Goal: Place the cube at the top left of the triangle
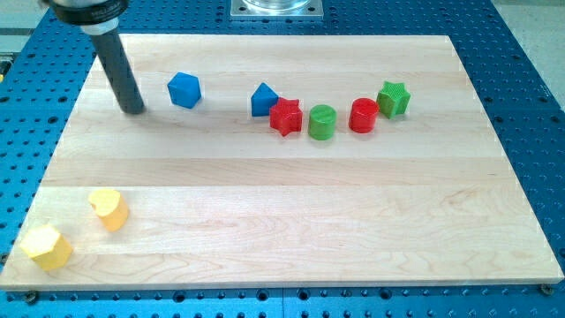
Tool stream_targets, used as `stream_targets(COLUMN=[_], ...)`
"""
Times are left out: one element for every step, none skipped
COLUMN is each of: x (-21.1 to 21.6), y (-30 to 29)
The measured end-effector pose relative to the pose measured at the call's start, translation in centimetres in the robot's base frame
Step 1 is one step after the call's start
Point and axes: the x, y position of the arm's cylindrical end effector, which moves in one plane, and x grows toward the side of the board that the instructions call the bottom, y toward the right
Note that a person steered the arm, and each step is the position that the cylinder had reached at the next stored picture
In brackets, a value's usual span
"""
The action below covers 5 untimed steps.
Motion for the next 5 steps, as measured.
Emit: stream_targets(x=[-1.0, -1.3, 0.6, -1.7, -2.7], y=[4.6, 3.6, 4.7, 5.7, 7.8])
